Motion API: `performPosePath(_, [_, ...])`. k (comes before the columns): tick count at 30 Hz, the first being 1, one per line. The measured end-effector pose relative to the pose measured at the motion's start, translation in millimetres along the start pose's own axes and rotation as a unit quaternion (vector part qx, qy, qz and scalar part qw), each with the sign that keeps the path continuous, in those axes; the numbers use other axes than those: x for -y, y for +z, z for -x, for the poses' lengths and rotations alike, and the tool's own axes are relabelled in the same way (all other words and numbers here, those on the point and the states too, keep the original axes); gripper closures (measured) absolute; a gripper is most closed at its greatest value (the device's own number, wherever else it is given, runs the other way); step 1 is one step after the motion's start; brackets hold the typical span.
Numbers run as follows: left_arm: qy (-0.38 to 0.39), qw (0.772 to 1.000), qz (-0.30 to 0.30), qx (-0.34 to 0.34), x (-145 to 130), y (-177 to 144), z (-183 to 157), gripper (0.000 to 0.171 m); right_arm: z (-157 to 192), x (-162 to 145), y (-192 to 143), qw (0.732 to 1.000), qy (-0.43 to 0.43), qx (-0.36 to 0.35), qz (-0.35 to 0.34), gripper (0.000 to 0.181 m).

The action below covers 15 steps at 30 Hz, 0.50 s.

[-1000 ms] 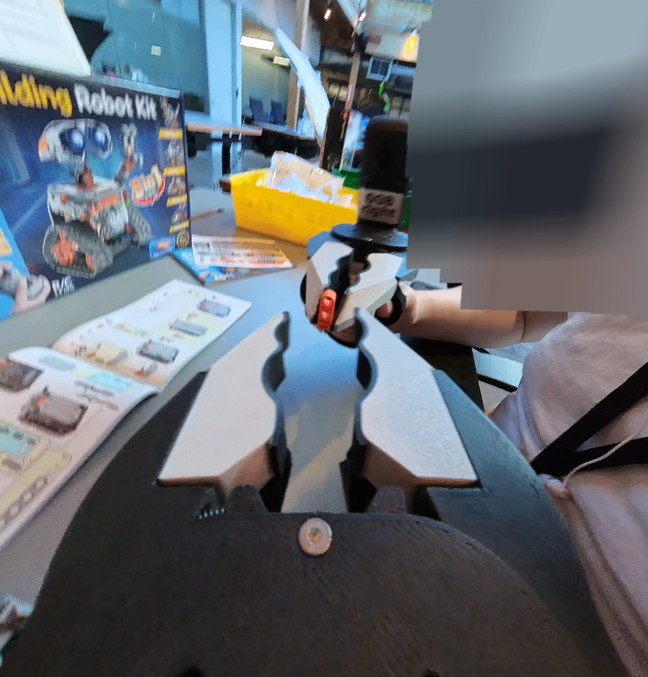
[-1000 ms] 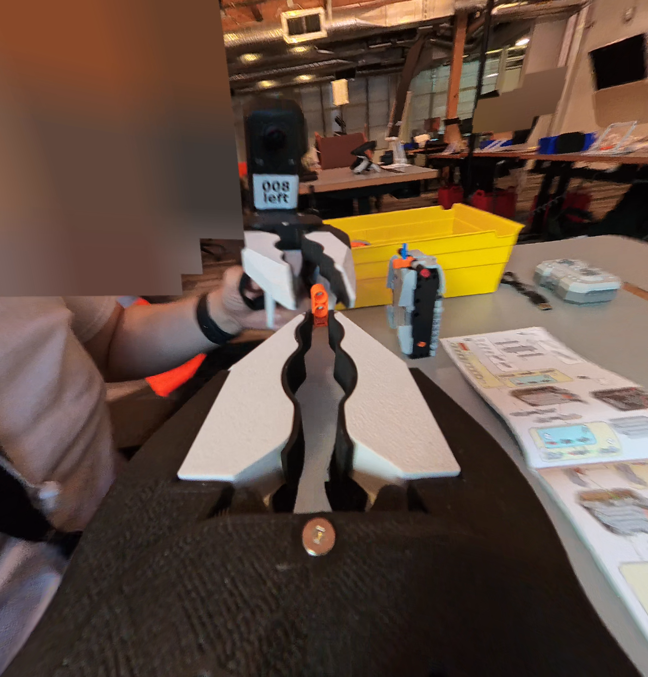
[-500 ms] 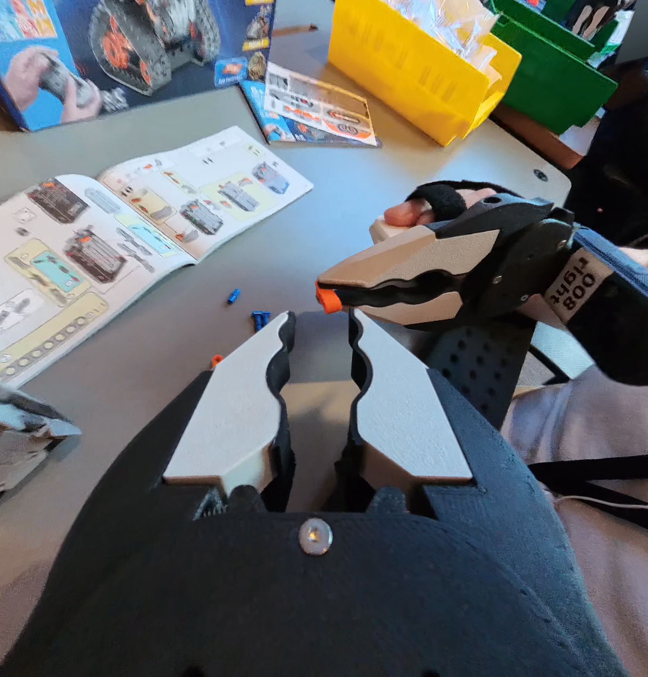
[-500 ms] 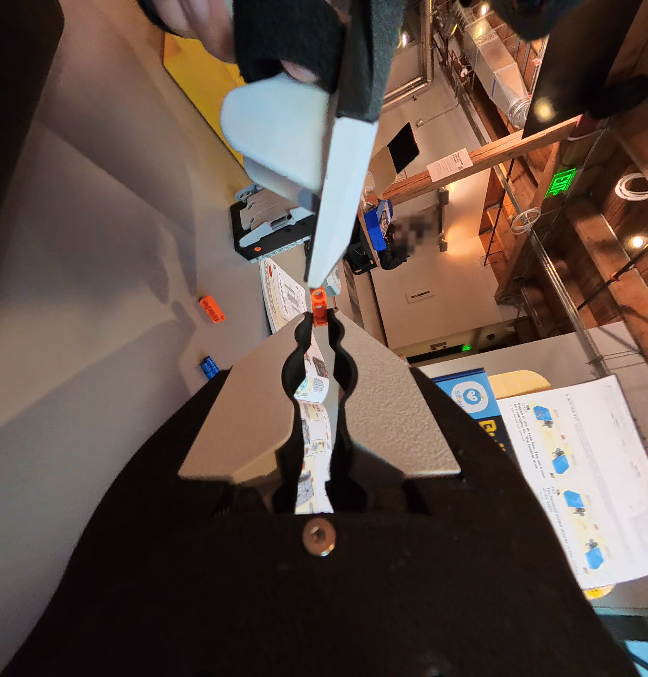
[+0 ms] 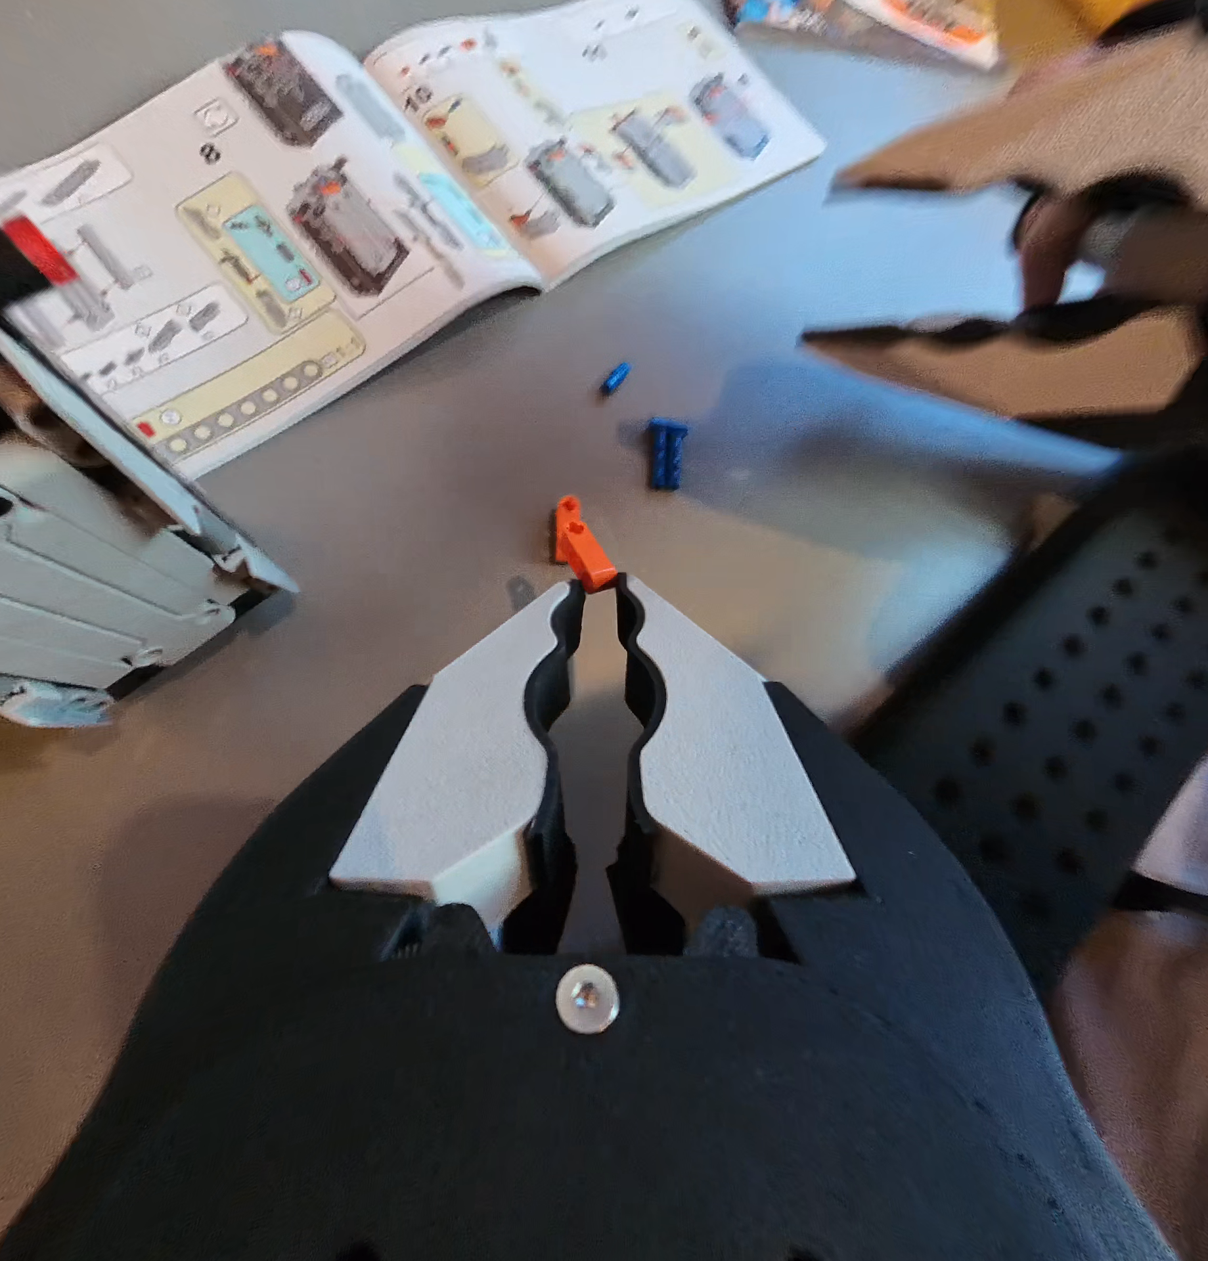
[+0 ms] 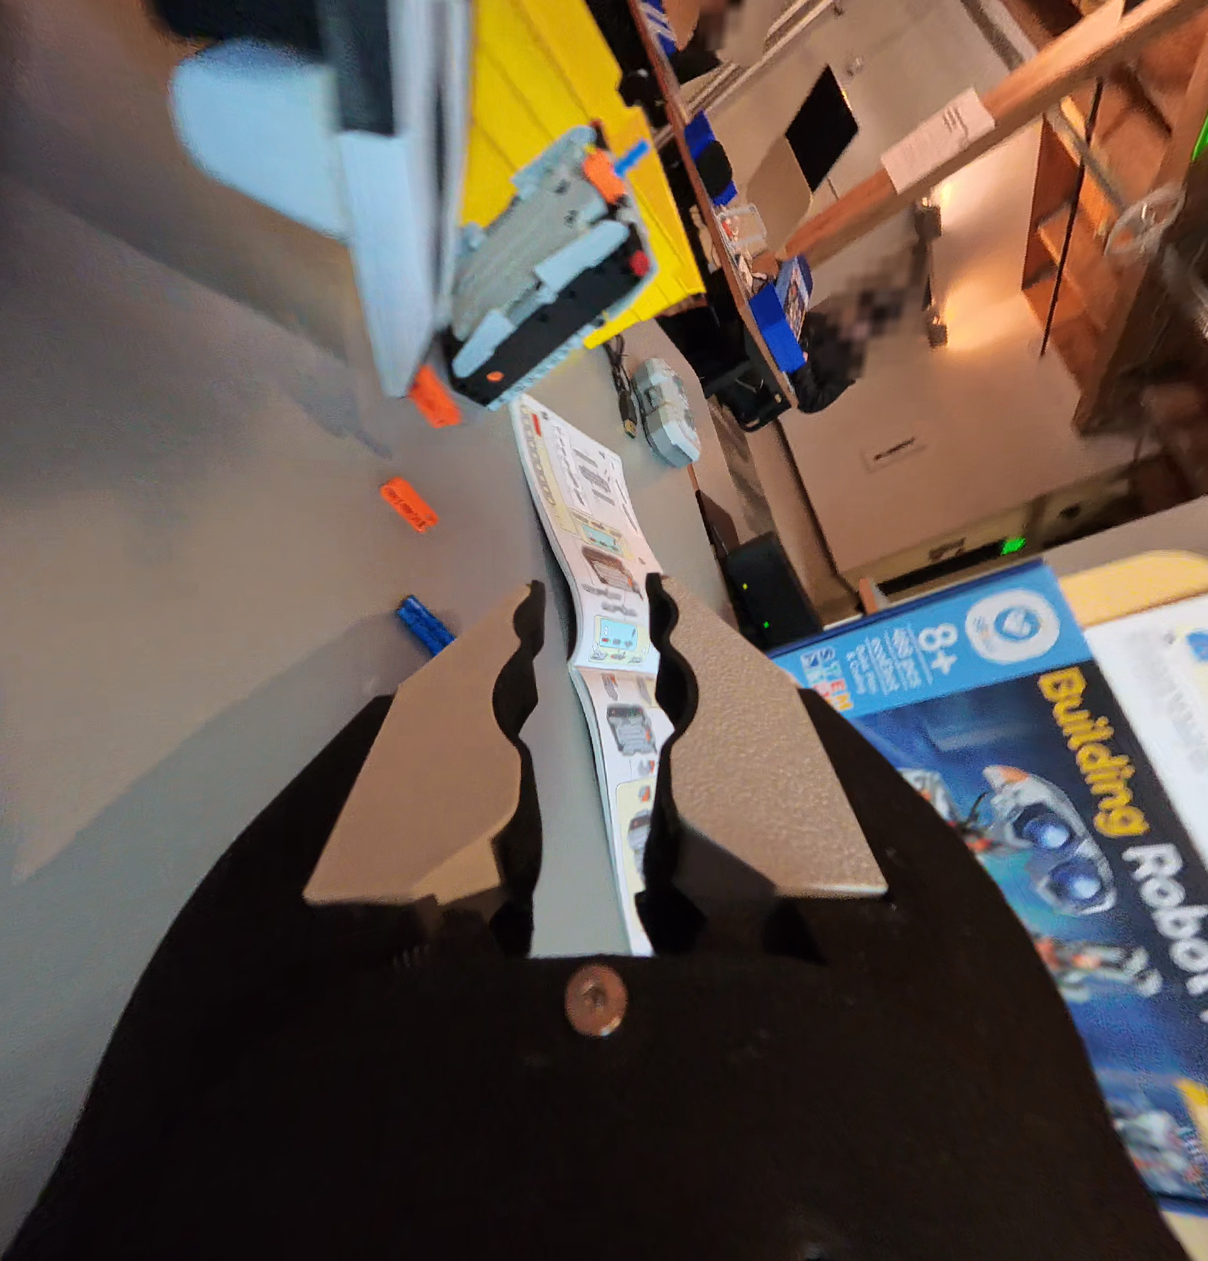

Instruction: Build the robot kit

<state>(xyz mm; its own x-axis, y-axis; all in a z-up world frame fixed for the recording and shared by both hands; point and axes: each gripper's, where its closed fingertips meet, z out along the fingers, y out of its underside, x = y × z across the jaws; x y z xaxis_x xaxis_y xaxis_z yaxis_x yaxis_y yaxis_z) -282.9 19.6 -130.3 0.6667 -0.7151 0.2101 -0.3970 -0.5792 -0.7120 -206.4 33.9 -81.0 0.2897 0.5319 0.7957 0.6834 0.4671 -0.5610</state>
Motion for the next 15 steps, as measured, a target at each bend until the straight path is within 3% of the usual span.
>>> performPosePath(3, [0.022, 0.999, 0.029, 0.039, -13, 13, 13, 0.164, -17, -12, -3, 0.998, 0.067, -0.005, 0.0, 0.153])
performPosePath(6, [0.038, 0.996, 0.053, 0.068, -19, 24, 24, 0.163, -26, -22, -8, 0.997, 0.075, -0.018, 0.01, 0.153])
performPosePath(15, [0.007, 0.998, 0.046, 0.029, -11, 32, 17, 0.163, -26, -24, -11, 0.997, 0.08, -0.007, 0.006, 0.155])
